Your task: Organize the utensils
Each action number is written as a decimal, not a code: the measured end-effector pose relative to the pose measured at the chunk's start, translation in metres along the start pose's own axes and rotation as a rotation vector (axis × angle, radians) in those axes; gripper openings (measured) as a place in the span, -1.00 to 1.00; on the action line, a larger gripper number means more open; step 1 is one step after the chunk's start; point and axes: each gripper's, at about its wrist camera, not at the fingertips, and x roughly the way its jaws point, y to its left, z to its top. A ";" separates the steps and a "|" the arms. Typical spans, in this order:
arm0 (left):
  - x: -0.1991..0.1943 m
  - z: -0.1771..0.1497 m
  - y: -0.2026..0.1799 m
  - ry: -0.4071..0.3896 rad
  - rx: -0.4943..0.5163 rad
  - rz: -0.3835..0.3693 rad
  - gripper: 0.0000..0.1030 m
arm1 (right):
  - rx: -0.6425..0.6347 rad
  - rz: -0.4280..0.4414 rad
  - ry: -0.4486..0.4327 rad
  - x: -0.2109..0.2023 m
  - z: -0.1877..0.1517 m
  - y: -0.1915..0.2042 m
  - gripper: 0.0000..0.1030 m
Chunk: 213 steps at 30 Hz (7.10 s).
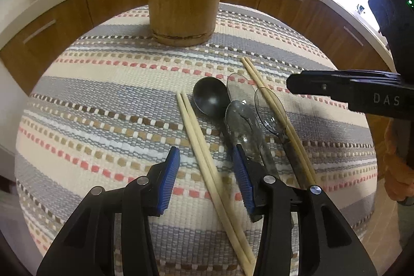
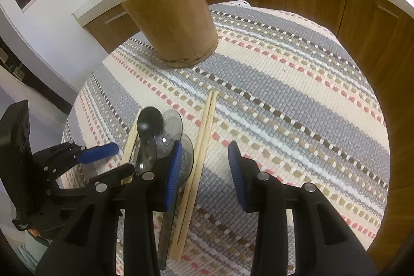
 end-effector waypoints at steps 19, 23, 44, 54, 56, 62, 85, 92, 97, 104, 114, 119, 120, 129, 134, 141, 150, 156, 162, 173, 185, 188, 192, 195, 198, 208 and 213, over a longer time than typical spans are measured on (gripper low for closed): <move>-0.002 -0.006 -0.013 -0.017 0.050 0.012 -0.10 | 0.020 -0.013 -0.020 -0.004 0.006 -0.011 -0.34; -0.010 -0.014 -0.002 -0.024 0.059 0.039 -0.17 | 0.011 -0.015 -0.025 -0.005 0.007 -0.008 -0.34; -0.014 0.033 0.070 -0.010 -0.052 -0.079 -0.40 | -0.022 0.021 0.120 0.040 0.054 -0.005 -0.35; 0.003 0.051 0.091 0.043 -0.076 -0.211 -0.40 | -0.074 -0.168 0.179 0.070 0.064 0.021 -0.54; 0.005 0.052 0.089 0.056 -0.062 -0.203 -0.40 | -0.126 -0.217 0.178 0.073 0.062 0.031 -0.73; 0.015 0.060 0.069 0.076 -0.007 -0.163 -0.45 | -0.210 -0.244 0.166 0.071 0.052 0.038 -0.80; -0.053 0.027 0.035 -0.143 0.096 -0.069 -0.93 | -0.155 -0.103 0.009 -0.003 0.000 0.016 -0.83; -0.065 0.016 0.025 -0.197 0.111 -0.060 -0.93 | -0.145 -0.073 -0.128 -0.050 -0.013 0.021 -0.83; -0.074 0.015 0.020 -0.227 0.118 -0.065 -0.93 | -0.157 -0.061 -0.190 -0.078 -0.021 0.027 -0.83; -0.095 0.016 0.013 -0.297 0.131 -0.056 -0.93 | -0.173 -0.039 -0.278 -0.121 -0.042 0.034 -0.83; -0.124 0.018 -0.001 -0.392 0.171 -0.009 -0.93 | -0.195 -0.049 -0.401 -0.165 -0.064 0.046 -0.83; -0.134 0.028 -0.002 -0.453 0.170 0.042 -0.93 | -0.173 -0.049 -0.468 -0.181 -0.050 0.044 -0.83; -0.136 0.032 -0.001 -0.467 0.163 0.053 -0.93 | -0.170 -0.049 -0.478 -0.183 -0.048 0.044 -0.83; -0.169 0.062 0.004 -0.685 0.115 0.197 -0.93 | -0.157 -0.032 -0.574 -0.200 -0.006 0.048 -0.84; -0.189 0.082 0.005 -0.848 0.068 0.276 -0.93 | -0.173 -0.033 -0.626 -0.212 0.020 0.055 -0.84; -0.186 0.116 -0.001 -0.978 0.062 0.386 -0.93 | -0.196 -0.033 -0.703 -0.226 0.061 0.068 -0.84; -0.148 0.149 0.003 -1.014 0.050 0.444 -0.93 | -0.115 -0.005 -0.818 -0.216 0.100 0.063 -0.84; -0.124 0.160 0.023 -0.973 -0.002 0.421 -0.93 | -0.080 0.009 -0.820 -0.191 0.123 0.058 -0.84; -0.108 0.165 0.033 -0.947 -0.012 0.418 -0.93 | -0.052 0.013 -0.812 -0.168 0.148 0.055 -0.84; -0.091 0.159 0.039 -0.901 -0.016 0.370 -0.92 | -0.068 -0.004 -0.742 -0.134 0.146 0.056 -0.84; -0.117 0.141 0.026 -0.879 0.034 0.296 -0.03 | -0.111 -0.006 -0.690 -0.152 0.108 0.061 -0.72; -0.148 0.124 0.027 -0.916 0.007 0.260 0.07 | -0.112 -0.026 -0.698 -0.163 0.093 0.060 -0.40; -0.180 0.104 0.030 -0.925 -0.006 0.236 0.12 | -0.115 -0.026 -0.680 -0.173 0.073 0.061 -0.35; -0.199 0.089 0.035 -0.914 -0.028 0.211 0.15 | -0.116 -0.018 -0.656 -0.179 0.058 0.062 -0.35; -0.213 0.074 0.039 -0.885 -0.033 0.207 0.17 | -0.116 -0.026 -0.610 -0.177 0.044 0.063 -0.35; -0.154 0.036 0.033 -0.513 -0.045 0.060 0.17 | -0.129 -0.071 -0.287 -0.091 0.005 0.049 -0.35; -0.090 0.023 0.027 -0.321 -0.041 -0.008 0.06 | -0.079 -0.011 -0.096 -0.035 -0.008 0.029 -0.35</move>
